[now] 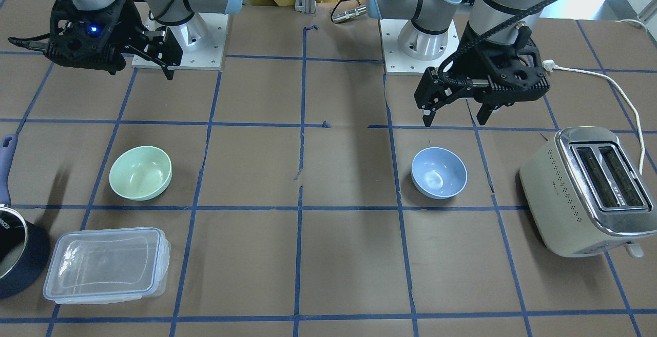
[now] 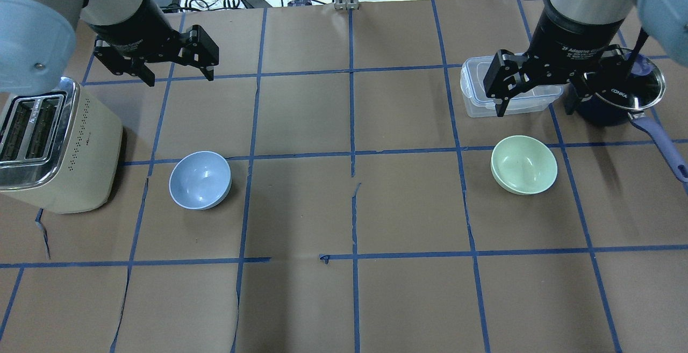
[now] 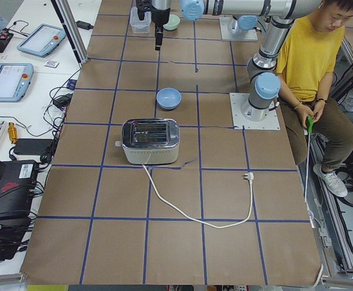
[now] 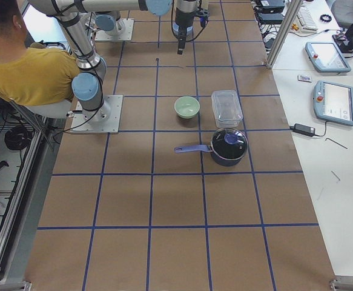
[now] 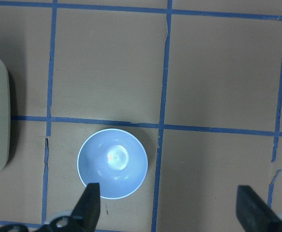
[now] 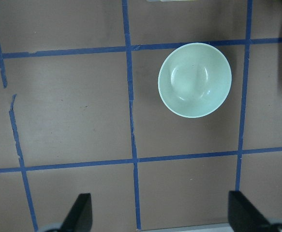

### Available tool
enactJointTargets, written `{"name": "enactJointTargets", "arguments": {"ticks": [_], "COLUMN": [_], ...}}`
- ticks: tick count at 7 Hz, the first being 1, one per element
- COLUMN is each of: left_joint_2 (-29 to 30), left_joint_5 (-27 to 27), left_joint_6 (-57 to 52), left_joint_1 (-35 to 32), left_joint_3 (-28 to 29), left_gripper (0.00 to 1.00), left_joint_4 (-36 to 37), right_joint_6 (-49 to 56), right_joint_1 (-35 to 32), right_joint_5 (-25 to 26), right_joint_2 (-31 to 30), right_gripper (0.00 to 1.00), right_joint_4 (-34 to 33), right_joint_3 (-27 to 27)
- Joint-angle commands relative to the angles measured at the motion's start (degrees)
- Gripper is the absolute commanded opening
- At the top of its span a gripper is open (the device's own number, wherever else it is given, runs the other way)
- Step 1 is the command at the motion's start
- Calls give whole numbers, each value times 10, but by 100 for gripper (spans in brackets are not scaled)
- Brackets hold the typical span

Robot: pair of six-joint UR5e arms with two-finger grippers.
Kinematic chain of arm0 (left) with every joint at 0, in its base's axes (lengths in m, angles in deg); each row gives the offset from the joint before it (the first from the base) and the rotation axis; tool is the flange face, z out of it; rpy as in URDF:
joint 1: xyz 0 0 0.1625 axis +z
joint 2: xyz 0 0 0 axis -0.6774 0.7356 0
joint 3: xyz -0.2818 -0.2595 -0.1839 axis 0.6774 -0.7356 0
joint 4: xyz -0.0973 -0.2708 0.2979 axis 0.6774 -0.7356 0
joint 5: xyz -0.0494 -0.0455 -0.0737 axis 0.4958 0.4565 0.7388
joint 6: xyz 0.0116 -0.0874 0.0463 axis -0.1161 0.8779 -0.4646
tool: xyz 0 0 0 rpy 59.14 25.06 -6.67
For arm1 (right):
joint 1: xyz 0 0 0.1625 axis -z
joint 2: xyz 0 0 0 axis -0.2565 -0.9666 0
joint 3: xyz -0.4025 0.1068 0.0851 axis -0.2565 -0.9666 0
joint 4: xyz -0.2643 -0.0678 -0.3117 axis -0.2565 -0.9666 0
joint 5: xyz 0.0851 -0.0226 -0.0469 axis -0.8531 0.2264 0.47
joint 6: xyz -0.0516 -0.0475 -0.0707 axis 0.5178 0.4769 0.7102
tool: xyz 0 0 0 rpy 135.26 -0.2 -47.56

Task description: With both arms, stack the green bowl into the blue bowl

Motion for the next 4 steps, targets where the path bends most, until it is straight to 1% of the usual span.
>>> {"name": "enactJointTargets", "arguments": {"ticks": [1, 4], "left_joint_2": [0, 0], "left_joint_5": [2, 1], "left_joint_6": [-1, -1], "left_joint_1": [0, 0], "left_joint_3": [-1, -2], "left_gripper": [100, 100], "left_joint_4": [0, 0], "right_joint_6": [0, 1], "right_joint_1": [0, 0], "right_joint_5": [1, 3], "right_joint_2": [0, -1], "right_gripper": [100, 100], "right_joint_4": [-1, -1], "right_joint_3": [3, 2]}}
